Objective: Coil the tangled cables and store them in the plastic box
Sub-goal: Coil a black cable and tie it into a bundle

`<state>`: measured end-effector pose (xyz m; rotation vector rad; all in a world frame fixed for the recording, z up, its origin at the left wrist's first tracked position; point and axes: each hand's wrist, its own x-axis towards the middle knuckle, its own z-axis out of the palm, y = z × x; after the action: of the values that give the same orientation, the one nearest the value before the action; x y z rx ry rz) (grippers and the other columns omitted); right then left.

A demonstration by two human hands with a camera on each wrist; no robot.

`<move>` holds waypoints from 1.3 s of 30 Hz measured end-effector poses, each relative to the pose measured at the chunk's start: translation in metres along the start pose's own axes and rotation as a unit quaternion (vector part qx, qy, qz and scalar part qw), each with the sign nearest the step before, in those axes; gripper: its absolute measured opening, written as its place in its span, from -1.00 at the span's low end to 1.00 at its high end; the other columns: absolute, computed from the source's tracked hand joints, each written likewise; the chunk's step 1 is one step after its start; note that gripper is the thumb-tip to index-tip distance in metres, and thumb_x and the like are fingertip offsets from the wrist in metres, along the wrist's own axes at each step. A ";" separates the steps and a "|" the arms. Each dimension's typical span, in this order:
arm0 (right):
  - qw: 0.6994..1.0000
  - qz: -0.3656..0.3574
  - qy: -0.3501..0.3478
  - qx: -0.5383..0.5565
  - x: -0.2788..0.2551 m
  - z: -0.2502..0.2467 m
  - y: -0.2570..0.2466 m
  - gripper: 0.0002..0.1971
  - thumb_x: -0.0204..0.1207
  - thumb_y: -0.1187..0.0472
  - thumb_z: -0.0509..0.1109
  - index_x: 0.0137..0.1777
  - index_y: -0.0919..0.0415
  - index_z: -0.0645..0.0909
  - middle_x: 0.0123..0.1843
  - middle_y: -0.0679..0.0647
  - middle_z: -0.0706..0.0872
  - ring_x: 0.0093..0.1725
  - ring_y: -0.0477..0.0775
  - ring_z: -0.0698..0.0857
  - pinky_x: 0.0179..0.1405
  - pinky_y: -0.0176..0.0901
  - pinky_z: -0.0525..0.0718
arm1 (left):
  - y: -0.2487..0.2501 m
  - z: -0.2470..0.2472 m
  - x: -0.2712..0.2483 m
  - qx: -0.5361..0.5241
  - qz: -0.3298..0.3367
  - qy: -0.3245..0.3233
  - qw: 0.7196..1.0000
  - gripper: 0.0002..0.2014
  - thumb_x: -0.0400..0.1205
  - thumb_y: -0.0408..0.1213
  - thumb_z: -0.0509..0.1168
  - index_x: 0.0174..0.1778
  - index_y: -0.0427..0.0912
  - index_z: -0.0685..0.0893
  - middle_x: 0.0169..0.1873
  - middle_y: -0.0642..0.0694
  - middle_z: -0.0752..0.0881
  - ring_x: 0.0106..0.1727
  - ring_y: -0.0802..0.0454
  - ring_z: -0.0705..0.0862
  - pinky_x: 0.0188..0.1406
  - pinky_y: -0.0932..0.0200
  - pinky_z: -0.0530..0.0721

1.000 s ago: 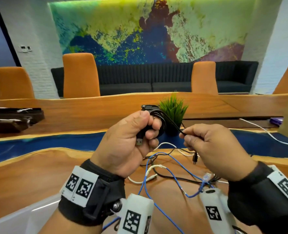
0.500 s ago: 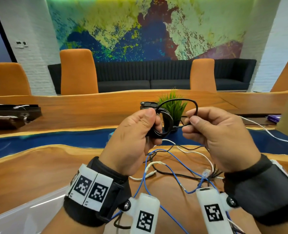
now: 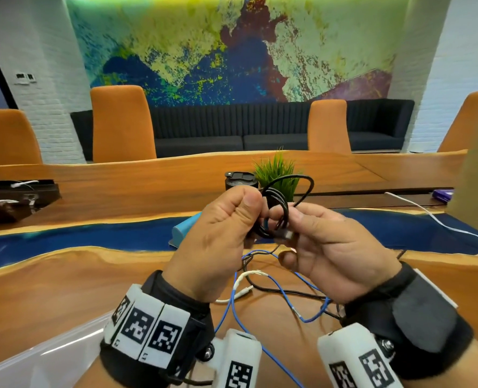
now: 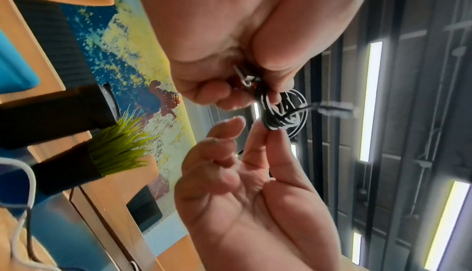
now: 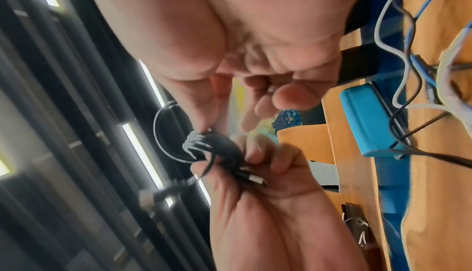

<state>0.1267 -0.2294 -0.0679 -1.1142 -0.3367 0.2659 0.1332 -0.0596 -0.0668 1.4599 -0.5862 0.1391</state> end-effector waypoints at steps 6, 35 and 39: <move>0.992 0.073 -0.095 -0.029 -0.007 0.002 0.003 -0.76 0.43 0.02 0.50 -0.06 0.15 0.59 -0.22 0.13 0.64 -0.33 0.04 0.60 -0.43 -0.19 0.51 | -0.002 0.000 0.000 0.147 0.089 -0.007 0.985 -0.66 0.75 -0.05 0.13 -0.16 -0.21 0.62 -0.32 -0.18 0.62 -0.30 -0.03 0.55 -0.25 -0.03 0.57; 0.917 -0.171 0.186 -0.308 0.007 -0.004 0.002 -0.89 0.59 0.41 0.37 -0.14 0.27 0.66 -0.41 0.08 0.75 -0.38 0.03 0.77 -0.41 -0.17 0.75 | 0.005 -0.007 0.000 -0.174 -0.114 -0.010 0.978 -0.71 0.61 0.00 0.33 -0.25 -0.16 0.68 -0.26 -0.07 0.61 -0.38 0.11 0.49 -0.38 0.30 0.55; 0.977 -0.116 0.176 -0.039 0.005 0.007 0.000 -0.92 0.63 0.38 0.29 -0.09 0.32 0.57 -0.42 0.09 0.73 -0.42 0.02 0.75 -0.45 -0.16 0.77 | 0.008 -0.009 -0.001 -0.128 -0.094 -0.016 0.987 -0.72 0.48 0.07 0.36 -0.30 -0.10 0.70 -0.30 -0.04 0.63 -0.40 0.13 0.48 -0.40 0.30 0.53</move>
<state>0.1288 -0.2217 -0.0645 -1.1630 -0.1586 -0.1528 0.1318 -0.0501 -0.0601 1.2606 -0.4695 -0.1056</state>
